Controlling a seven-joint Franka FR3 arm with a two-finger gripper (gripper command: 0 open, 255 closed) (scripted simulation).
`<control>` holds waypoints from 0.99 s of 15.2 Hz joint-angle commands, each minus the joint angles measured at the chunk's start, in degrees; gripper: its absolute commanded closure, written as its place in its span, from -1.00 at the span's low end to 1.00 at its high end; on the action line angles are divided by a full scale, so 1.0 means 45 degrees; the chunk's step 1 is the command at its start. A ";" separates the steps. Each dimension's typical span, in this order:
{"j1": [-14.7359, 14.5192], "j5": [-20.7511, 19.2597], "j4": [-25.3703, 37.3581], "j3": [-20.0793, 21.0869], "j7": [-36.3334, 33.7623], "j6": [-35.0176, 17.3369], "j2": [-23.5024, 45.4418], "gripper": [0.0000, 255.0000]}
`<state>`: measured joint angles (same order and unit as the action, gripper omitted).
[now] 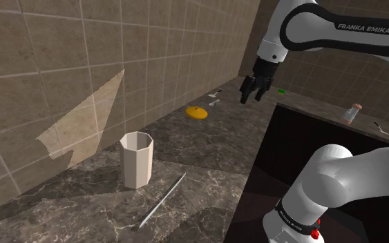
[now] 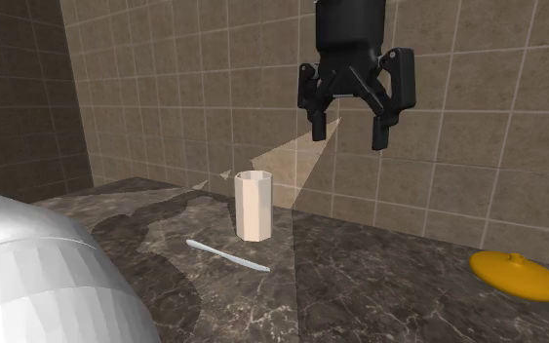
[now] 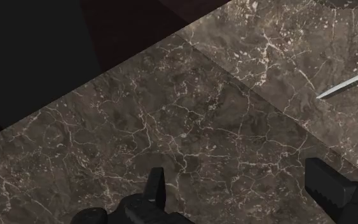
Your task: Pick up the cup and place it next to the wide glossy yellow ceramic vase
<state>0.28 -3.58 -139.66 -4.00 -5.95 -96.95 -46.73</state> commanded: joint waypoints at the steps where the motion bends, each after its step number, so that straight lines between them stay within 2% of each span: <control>1: 0.0000 0.0000 0.0000 0.0000 0.0000 0.0000 0.0000 -1.00; 8: -0.0715 0.0965 -0.0179 0.1652 -0.1830 -0.1765 0.1529 -1.00; 15: -0.1236 0.1484 0.0441 0.3252 -0.3631 -0.3484 0.3769 -1.00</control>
<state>-4.90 2.79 -138.03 9.53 -20.95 -111.72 -30.91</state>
